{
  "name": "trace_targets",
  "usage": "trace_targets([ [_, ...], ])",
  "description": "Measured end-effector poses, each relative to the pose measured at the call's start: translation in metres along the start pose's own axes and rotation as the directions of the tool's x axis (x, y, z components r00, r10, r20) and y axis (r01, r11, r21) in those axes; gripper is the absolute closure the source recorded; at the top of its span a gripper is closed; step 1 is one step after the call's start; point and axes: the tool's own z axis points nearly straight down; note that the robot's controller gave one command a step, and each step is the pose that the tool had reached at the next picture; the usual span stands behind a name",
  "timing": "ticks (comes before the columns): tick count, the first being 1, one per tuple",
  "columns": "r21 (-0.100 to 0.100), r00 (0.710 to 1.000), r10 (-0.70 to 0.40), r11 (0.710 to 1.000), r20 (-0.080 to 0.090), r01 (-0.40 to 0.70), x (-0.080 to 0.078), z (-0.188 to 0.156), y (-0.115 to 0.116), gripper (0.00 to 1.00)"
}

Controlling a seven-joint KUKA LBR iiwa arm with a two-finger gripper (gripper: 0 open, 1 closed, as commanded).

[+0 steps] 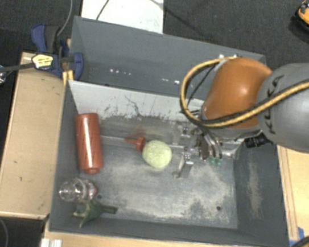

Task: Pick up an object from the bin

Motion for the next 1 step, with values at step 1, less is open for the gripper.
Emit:
trace_targets([
  [1,-0.001,1.000,0.001,1.000,0.008,-0.001,-0.0018,-0.0049,-0.0002,0.00],
])
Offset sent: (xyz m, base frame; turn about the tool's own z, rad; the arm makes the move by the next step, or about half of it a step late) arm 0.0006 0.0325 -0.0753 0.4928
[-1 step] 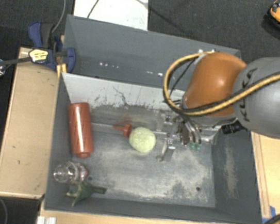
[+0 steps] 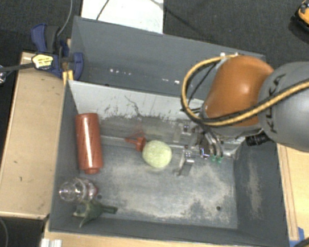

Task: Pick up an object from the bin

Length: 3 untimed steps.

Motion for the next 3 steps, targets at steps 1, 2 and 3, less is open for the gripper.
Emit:
trace_targets([
  [1,0.000,0.959,0.282,0.959,0.003,-0.282,-0.002,0.041,0.016,0.00],
  [2,0.003,0.915,0.404,0.915,-0.005,-0.404,0.000,0.051,0.031,0.00],
  [3,-0.004,0.942,0.335,0.942,0.010,-0.335,-0.001,0.026,0.042,0.00],
])
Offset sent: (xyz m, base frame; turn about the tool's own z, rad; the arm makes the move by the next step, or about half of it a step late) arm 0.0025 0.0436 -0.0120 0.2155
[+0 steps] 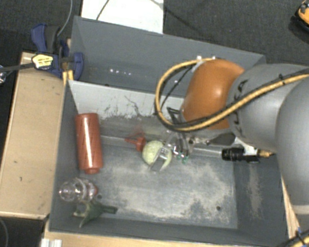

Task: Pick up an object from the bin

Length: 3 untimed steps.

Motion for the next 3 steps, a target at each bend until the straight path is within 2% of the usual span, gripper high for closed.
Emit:
trace_targets([
  [1,0.007,0.984,0.181,0.984,-0.010,-0.180,-0.0013,0.0500,-0.0090,0.00],
  [2,-0.003,0.988,0.157,0.988,0.006,-0.156,-0.0078,0.0505,-0.0090,1.00],
  [3,-0.003,0.988,0.157,0.988,0.006,-0.157,-0.0078,0.0505,-0.0090,1.00],
])
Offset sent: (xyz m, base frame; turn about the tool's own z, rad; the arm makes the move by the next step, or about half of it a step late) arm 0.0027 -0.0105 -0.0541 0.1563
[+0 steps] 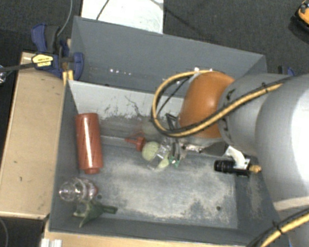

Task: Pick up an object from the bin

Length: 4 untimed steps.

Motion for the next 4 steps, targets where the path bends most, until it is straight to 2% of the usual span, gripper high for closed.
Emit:
trace_targets([
  [3,0.003,1.000,-0.001,1.000,-0.004,0.001,0.001,-0.018,-0.001,1.00],
  [4,0.005,1.000,-0.002,1.000,-0.008,0.002,0.002,-0.041,-0.001,1.00],
])
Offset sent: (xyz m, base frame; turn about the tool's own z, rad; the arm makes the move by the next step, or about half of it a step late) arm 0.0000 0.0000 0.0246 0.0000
